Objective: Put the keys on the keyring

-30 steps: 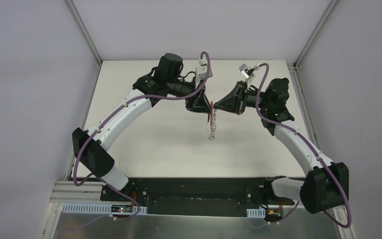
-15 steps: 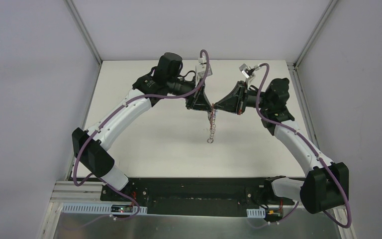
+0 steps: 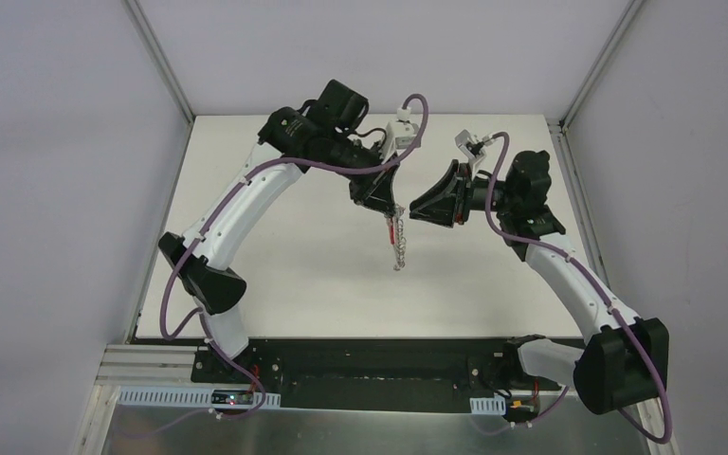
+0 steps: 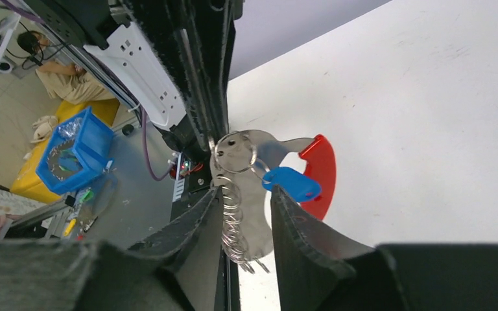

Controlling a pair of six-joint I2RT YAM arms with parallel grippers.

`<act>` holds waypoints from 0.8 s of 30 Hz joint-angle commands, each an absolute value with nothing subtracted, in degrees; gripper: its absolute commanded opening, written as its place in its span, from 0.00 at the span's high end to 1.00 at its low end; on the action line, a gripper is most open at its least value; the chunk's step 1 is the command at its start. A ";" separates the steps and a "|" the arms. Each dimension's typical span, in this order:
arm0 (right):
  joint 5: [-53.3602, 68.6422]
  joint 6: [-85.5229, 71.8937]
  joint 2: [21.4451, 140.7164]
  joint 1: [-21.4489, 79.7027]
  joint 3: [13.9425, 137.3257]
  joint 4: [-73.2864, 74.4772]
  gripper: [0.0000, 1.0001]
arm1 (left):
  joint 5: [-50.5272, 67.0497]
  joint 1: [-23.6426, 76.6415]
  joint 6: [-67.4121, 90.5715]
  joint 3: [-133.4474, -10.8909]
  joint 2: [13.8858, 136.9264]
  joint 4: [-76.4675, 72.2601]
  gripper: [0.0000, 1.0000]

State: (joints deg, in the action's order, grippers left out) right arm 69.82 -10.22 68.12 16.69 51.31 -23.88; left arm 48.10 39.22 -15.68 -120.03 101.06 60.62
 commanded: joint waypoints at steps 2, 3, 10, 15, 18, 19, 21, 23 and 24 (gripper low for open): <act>73.72 -3.42 65.53 16.94 53.79 -20.04 0.61 | 46.77 41.82 -22.01 -127.62 104.41 77.10 1.00; 74.08 -3.40 65.44 17.14 53.79 -20.11 0.59 | 46.98 42.09 -21.79 -127.69 104.57 76.82 1.00; 75.11 -1.78 65.38 19.39 54.46 -18.20 0.55 | 49.52 43.19 -19.69 -128.63 106.15 75.47 1.00; 75.30 -0.39 65.30 21.04 54.62 -16.41 0.55 | 50.23 43.33 -18.62 -128.61 106.86 74.60 1.00; 74.70 1.07 65.47 21.58 54.75 -15.20 0.56 | 50.95 43.38 -17.97 -128.60 107.28 74.10 1.00; 74.46 1.47 65.55 21.75 54.74 -15.02 0.58 | 51.06 43.41 -17.83 -128.59 107.38 74.03 1.00; 74.36 1.58 65.73 21.91 54.87 -14.86 0.61 | 51.32 43.47 -17.82 -128.51 107.61 73.97 1.00; 74.40 1.54 65.82 22.16 54.91 -14.76 0.62 | 51.34 43.51 -17.73 -128.42 107.75 73.92 1.00; 74.44 1.50 65.87 22.22 55.07 -14.72 0.63 | 51.36 43.51 -17.75 -128.42 107.80 73.94 1.00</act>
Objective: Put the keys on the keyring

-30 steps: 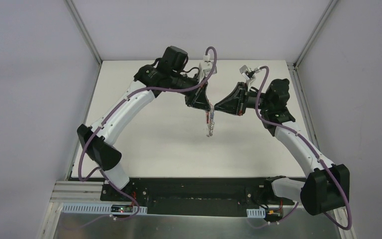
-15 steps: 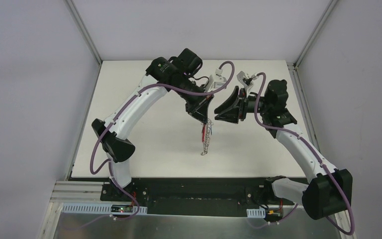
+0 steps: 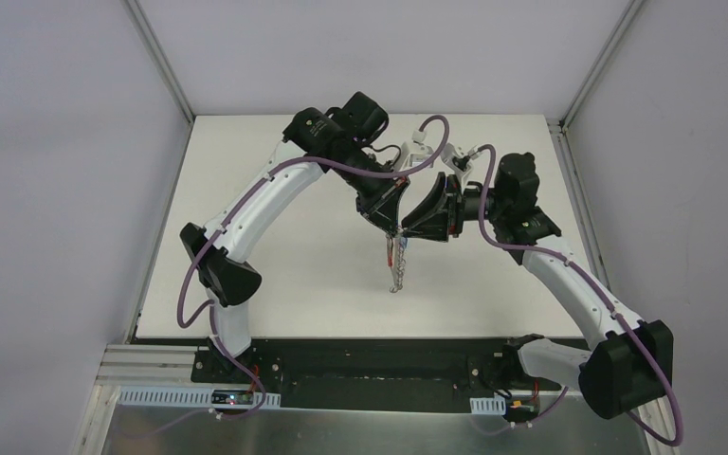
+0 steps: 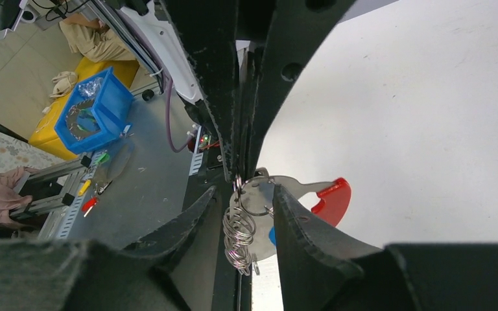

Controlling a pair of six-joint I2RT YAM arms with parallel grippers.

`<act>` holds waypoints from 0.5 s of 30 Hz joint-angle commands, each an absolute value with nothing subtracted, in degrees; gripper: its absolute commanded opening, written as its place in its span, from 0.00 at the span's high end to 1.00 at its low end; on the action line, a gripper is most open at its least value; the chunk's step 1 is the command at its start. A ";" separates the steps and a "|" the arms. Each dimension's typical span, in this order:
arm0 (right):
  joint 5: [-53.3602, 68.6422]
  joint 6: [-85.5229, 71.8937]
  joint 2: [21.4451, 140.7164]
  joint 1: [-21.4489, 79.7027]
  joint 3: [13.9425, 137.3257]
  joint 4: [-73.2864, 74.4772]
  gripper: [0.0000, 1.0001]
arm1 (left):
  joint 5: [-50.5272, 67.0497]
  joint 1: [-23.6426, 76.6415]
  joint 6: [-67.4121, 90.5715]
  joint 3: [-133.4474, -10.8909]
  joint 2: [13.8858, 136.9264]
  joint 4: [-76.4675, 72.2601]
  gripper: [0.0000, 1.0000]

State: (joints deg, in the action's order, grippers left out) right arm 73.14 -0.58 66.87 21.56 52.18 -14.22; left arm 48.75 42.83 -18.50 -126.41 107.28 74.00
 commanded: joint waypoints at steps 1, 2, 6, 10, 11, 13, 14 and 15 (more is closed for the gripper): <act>74.44 1.49 65.92 22.28 55.15 -14.61 0.64 | 51.32 43.51 -17.80 -128.41 107.84 73.93 1.00; 74.44 1.43 65.99 22.34 55.23 -14.67 0.64 | 51.25 43.51 -17.84 -128.28 107.82 73.92 1.00; 74.61 1.23 66.26 22.67 55.55 -14.63 0.67 | 51.28 43.51 -17.84 -127.77 108.01 73.81 1.00; 74.62 1.38 66.44 23.06 55.17 -14.66 0.71 | 51.28 43.49 -17.73 -127.78 108.02 73.49 1.00; 74.62 1.40 66.52 23.16 54.99 -14.67 0.72 | 51.21 43.50 -17.69 -127.79 108.02 73.41 1.00; 74.55 1.58 66.66 23.36 54.80 -14.58 0.74 | 51.16 43.49 -17.59 -127.79 108.03 73.38 1.00; 74.49 1.78 66.75 23.47 54.76 -14.39 0.76 | 51.18 43.49 -17.61 -127.79 108.02 73.30 1.00; 74.45 2.02 66.83 23.54 54.80 -14.15 0.77 | 51.23 43.50 -17.58 -127.75 108.02 73.22 1.00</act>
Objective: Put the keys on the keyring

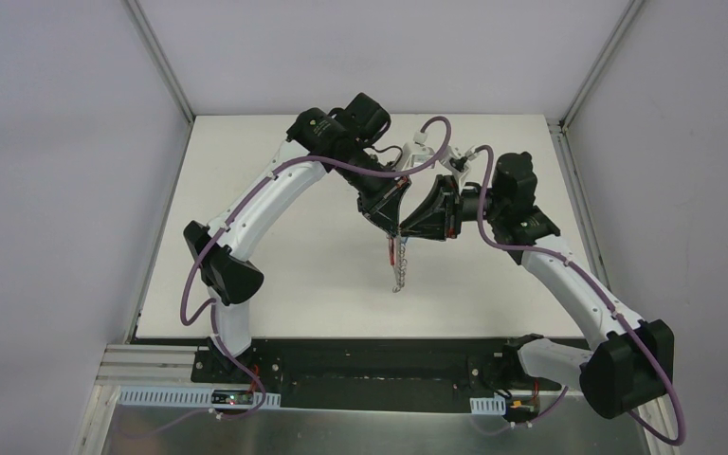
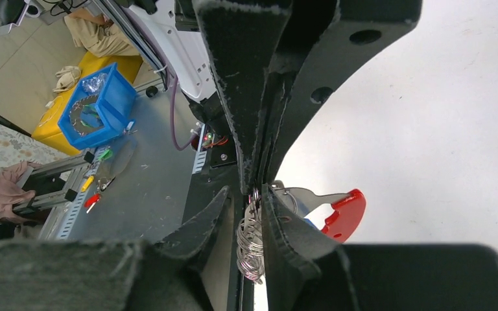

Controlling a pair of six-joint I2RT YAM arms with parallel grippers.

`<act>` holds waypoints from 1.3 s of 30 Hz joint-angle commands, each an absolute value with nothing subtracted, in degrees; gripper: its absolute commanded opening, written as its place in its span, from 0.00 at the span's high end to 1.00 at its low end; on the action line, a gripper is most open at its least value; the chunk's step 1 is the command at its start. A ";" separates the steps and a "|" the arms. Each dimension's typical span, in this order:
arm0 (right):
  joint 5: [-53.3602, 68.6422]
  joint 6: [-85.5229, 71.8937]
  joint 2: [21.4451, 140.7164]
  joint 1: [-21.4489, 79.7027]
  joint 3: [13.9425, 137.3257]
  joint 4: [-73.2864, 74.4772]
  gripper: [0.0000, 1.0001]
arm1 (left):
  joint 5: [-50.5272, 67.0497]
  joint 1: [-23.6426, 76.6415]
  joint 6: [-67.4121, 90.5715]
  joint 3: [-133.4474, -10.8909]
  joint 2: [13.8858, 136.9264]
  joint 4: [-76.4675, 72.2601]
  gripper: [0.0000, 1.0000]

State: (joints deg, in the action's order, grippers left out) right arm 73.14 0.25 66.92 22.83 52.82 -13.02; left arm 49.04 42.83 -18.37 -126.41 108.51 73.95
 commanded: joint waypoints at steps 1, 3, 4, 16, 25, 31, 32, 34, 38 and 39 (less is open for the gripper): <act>74.30 2.16 66.88 23.62 54.76 -13.95 0.78 | 51.24 43.49 -17.51 -127.78 108.02 73.16 1.00; 74.28 2.21 67.04 23.59 54.92 -13.77 0.83 | 51.23 43.50 -17.54 -127.84 108.02 73.14 1.00; 74.31 2.20 67.06 23.56 55.05 -13.79 0.86 | 51.22 43.51 -17.52 -127.78 107.97 73.17 1.00; 72.62 1.31 67.32 23.05 55.99 -13.20 1.00 | 52.55 43.03 -17.95 -127.05 106.86 71.86 1.00; 71.18 -22.01 68.47 19.97 52.39 -36.43 1.00 | 57.50 38.63 -10.80 -104.56 92.88 42.91 0.72; 70.24 -25.57 69.34 19.17 51.91 -39.55 1.00 | 57.79 37.97 -6.57 -97.84 89.80 31.54 0.67; 70.15 -25.58 69.35 19.04 51.88 -39.55 1.00 | 58.22 37.97 -6.48 -97.89 89.93 31.58 0.67; 70.14 -25.58 69.19 18.82 51.86 -39.55 1.00 | 58.56 37.97 -6.68 -97.84 90.10 31.96 0.68; 70.14 -25.58 69.08 18.44 51.86 -39.62 1.00 | 58.35 37.88 -7.78 -97.91 90.21 33.18 0.69; 70.14 -25.53 69.15 18.39 51.86 -39.58 1.00 | 58.29 37.88 -7.78 -97.90 90.22 33.12 0.69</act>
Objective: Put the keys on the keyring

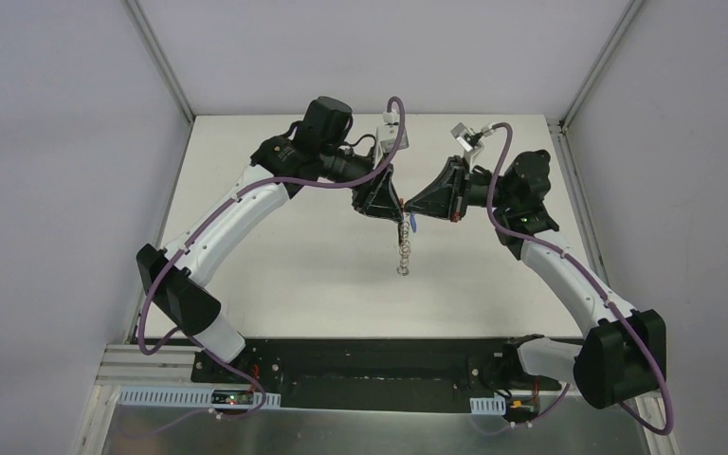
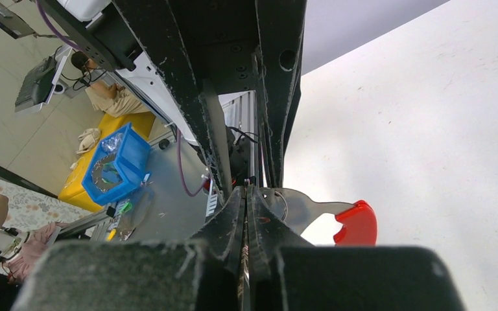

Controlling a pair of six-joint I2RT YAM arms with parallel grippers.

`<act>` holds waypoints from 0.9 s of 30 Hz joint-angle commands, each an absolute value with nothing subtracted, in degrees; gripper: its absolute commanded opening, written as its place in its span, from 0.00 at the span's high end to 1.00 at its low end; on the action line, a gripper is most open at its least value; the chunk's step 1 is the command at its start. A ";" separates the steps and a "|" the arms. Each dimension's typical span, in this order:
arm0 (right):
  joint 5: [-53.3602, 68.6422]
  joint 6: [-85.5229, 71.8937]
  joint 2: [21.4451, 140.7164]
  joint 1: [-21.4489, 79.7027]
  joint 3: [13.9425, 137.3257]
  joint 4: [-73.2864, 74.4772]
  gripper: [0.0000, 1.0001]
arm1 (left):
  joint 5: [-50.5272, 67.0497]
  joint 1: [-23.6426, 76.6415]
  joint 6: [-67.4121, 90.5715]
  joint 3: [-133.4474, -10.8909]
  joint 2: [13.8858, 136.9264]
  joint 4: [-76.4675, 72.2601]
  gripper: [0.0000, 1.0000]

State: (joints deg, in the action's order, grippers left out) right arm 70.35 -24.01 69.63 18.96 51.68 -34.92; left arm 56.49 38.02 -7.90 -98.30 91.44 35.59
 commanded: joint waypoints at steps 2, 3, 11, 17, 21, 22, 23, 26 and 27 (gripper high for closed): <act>70.14 -25.70 69.24 18.33 51.86 -39.70 1.00 | 58.30 37.88 -7.72 -97.97 90.18 33.14 0.72; 70.14 -25.79 69.26 18.35 51.86 -39.80 1.00 | 58.38 37.88 -7.59 -98.00 90.22 32.97 0.73; 69.97 -25.71 69.08 18.13 51.27 -40.17 1.00 | 59.01 37.88 -4.83 -97.36 90.91 30.56 0.84; 69.95 -25.34 68.92 17.96 50.85 -40.17 1.00 | 59.94 37.88 -2.79 -98.35 91.92 29.83 1.00; 69.87 -24.72 68.35 17.27 50.24 -40.17 1.00 | 59.43 37.79 -4.75 -99.80 91.81 33.81 1.00; 69.87 -24.63 68.16 17.01 50.08 -40.19 1.00 | 58.79 37.79 -5.59 -100.74 91.93 35.94 1.00; 69.98 -24.29 67.98 16.93 50.02 -40.17 1.00 | 57.96 37.79 -6.70 -102.13 92.28 38.75 1.00; 71.21 -19.76 66.89 16.93 49.90 -38.17 0.99 | 53.99 38.03 -11.84 -111.81 96.63 55.26 1.00; 71.61 -18.01 66.64 16.96 50.18 -35.56 0.95 | 52.69 38.22 -13.82 -116.18 98.74 61.17 1.00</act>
State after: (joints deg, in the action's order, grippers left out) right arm 70.28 -24.14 69.45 17.85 49.84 -36.80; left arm 55.33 37.89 -6.68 -102.98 94.54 40.66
